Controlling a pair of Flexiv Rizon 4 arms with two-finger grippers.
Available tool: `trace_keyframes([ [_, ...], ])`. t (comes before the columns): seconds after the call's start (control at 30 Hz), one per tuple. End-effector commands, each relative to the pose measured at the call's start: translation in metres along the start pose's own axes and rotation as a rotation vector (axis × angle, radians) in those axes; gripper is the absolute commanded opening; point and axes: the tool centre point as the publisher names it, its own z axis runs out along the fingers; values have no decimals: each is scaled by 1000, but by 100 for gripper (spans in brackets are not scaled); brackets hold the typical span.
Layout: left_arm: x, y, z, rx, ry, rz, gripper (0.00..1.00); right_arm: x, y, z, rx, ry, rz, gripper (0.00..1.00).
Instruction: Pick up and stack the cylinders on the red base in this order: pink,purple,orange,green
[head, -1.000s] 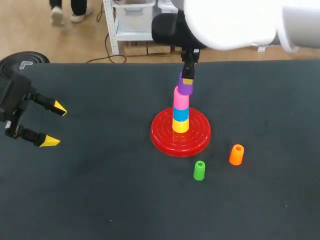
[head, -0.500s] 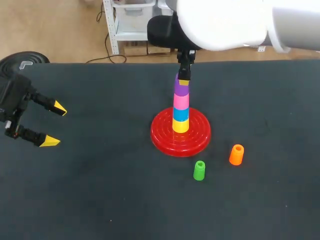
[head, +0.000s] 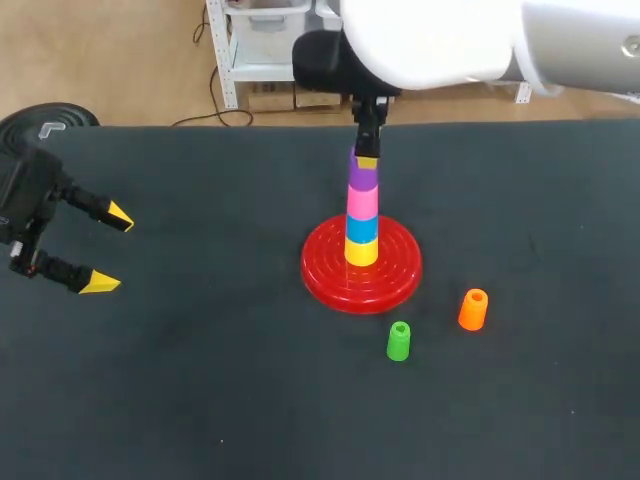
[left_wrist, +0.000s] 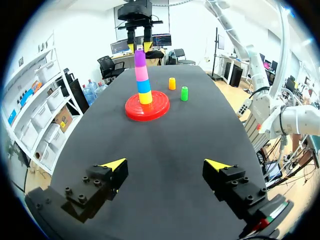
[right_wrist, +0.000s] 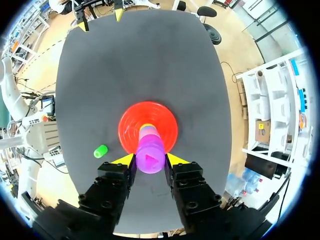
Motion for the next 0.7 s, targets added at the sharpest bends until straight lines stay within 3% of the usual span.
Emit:
trace_keyframes([
  [0.03,1,0,0,-3,-3,3,100,-3,-5,5,-16,7,-3,0],
  [0.67,1,0,0,-3,-3,3,100,-1,-4,8,-9,-3,7,0],
  [0.7,1,0,0,-3,-3,3,100,0,-4,7,-8,-8,7,37],
])
